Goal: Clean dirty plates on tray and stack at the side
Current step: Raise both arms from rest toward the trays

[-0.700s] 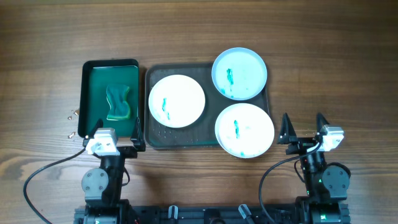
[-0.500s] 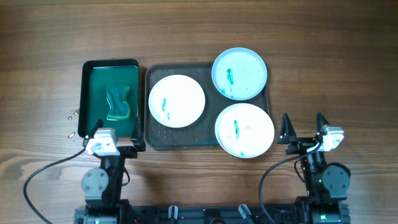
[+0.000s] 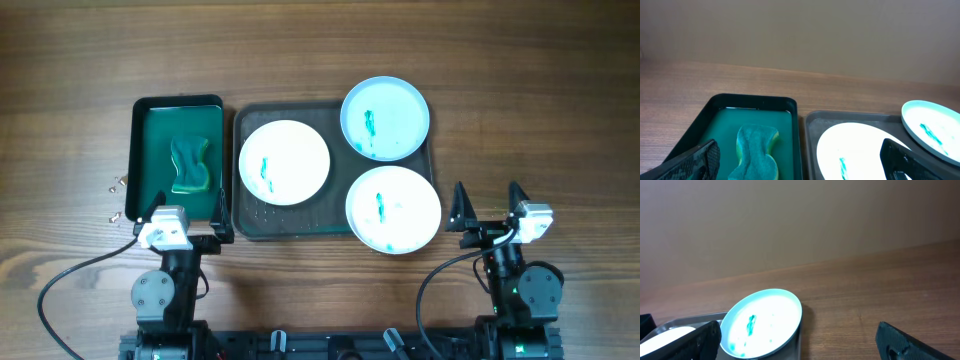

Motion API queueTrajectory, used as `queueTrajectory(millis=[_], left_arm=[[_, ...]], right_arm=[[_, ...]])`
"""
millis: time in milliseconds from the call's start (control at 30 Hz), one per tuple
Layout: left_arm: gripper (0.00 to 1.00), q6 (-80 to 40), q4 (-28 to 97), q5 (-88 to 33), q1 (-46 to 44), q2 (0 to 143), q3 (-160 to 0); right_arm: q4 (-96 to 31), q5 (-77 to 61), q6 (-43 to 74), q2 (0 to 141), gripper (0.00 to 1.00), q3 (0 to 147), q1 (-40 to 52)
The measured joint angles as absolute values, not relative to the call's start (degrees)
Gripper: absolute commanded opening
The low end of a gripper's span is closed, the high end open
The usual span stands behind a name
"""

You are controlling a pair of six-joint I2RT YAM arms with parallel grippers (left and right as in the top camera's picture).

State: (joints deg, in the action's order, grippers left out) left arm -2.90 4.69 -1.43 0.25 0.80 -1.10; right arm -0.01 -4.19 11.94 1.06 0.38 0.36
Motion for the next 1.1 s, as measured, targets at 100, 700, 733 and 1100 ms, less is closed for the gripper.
queueTrajectory(millis=[100,700,733,1100], left_arm=[[1.0,-2.9,4.7,-1.4,0.3,0.8,-1.1],[1.0,-2.9,2.8,-3.3,0.3,0.8,-1.1],[1.0,-2.9,2.7,-4.0,0.3,0.8,-1.1],[1.0,-3.3,17.9,-7.3,0.3,18.1,-22.7]], right_arm=[[0.0,-4.2,11.9,1.1,1.0,0.4,0.4],[0.2,-6.9,11.4,1.1,1.0,0.4,0.4],[0.3,-7.8,11.0,1.1,1.0,0.4,0.4],[-8.7,-19.8,5.9,17.5,1.0,19.3,0.4]])
